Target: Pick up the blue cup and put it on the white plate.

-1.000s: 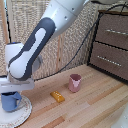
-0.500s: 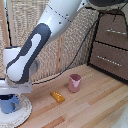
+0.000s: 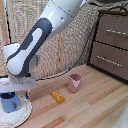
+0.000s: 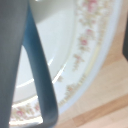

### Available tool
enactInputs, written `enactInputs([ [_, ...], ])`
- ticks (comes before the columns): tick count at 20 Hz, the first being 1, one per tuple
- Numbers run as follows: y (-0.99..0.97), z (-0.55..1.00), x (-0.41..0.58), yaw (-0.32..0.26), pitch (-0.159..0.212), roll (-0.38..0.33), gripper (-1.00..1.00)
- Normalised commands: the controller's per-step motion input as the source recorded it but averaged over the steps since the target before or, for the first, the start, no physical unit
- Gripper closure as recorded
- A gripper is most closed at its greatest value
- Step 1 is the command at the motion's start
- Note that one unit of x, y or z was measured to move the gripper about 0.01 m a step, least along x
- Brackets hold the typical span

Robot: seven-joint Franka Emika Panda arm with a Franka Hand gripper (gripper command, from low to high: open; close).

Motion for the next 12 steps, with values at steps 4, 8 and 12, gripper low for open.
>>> enactInputs([
  [4,-0.19,0.71,0.073,0.046,-0.037,-0.148,-1.00],
  [8,-0.08,0.77,0.111,0.094,-0.080,-0.122,-1.00],
  [12,-0.03,0.28,0.053,0.253,-0.066,-0.081,-1.00],
])
